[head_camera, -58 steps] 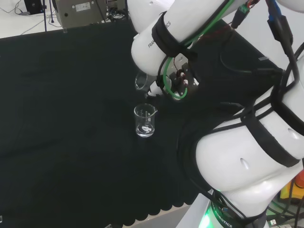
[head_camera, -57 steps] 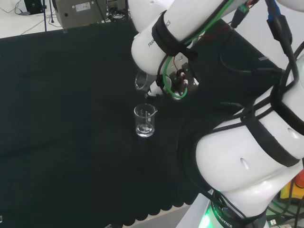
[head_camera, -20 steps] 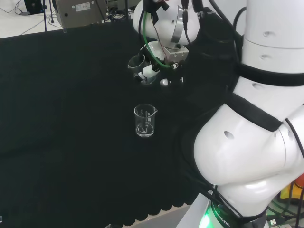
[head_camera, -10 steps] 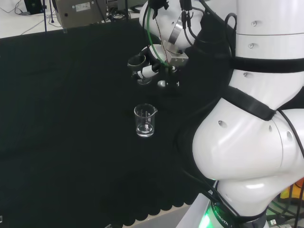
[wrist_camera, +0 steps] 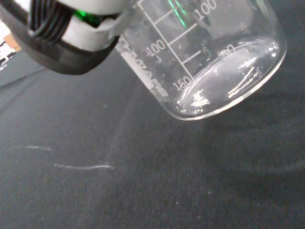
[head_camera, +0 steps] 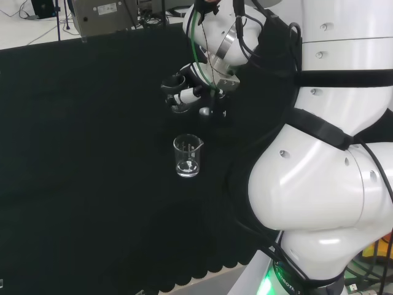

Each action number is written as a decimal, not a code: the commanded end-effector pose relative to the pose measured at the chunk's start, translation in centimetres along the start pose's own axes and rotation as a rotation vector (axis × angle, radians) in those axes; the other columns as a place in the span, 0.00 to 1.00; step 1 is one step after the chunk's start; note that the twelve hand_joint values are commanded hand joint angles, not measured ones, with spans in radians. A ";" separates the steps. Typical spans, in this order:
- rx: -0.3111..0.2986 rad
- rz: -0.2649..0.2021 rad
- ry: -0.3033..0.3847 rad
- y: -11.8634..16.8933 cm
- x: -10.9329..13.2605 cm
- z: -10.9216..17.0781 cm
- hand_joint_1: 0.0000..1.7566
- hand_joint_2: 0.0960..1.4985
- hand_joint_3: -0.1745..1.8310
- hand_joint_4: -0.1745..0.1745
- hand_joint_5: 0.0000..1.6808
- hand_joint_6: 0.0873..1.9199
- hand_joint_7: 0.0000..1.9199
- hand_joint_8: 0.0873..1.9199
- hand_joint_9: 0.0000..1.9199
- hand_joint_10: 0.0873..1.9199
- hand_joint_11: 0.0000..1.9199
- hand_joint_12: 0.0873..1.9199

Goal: Place the beaker back on the table.

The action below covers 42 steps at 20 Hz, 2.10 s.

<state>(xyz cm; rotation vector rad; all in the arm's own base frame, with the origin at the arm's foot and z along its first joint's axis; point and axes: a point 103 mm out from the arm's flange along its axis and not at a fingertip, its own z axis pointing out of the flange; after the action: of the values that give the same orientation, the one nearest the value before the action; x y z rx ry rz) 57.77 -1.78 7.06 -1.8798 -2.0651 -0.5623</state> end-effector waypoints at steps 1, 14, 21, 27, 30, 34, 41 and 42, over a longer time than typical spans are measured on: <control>0.005 0.008 0.030 0.3 -0.2 0.7 0.65 0.76 0.00 0.21 0.62 0.48 0.69 0.49 0.75 0.34 0.71 0.29; 0.081 0.003 0.088 -0.2 -0.3 1.9 0.68 0.75 0.01 0.36 0.60 0.47 0.62 0.38 0.71 0.23 0.71 0.32; 0.130 -0.030 0.151 -1.1 -1.1 1.8 0.54 0.67 0.00 0.29 0.15 0.20 0.17 0.37 0.34 0.24 0.28 0.62; 0.173 -0.036 0.117 -1.6 -1.1 1.2 0.50 0.63 0.00 0.31 0.13 0.01 0.04 0.34 0.17 0.33 0.11 0.70; 0.141 -0.031 0.092 -1.8 -0.8 0.2 0.50 0.62 0.00 0.30 0.15 0.01 0.05 0.34 0.17 0.33 0.11 0.70; 0.124 -0.036 0.057 -1.6 0.0 -2.5 0.48 0.62 0.00 0.31 0.15 0.00 0.02 0.34 0.14 0.34 0.08 0.72; 0.080 0.008 -0.015 -2.5 1.9 -10.0 0.46 0.60 0.00 0.31 0.14 0.00 0.00 0.32 0.08 0.37 0.03 0.74; 0.077 0.017 -0.020 -3.0 2.2 -11.1 0.46 0.60 0.00 0.31 0.14 0.00 0.00 0.32 0.08 0.37 0.03 0.74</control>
<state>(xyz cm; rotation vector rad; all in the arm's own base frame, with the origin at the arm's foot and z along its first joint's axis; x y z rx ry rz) 56.38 -3.60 11.73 -1.7636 -2.0645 -0.4898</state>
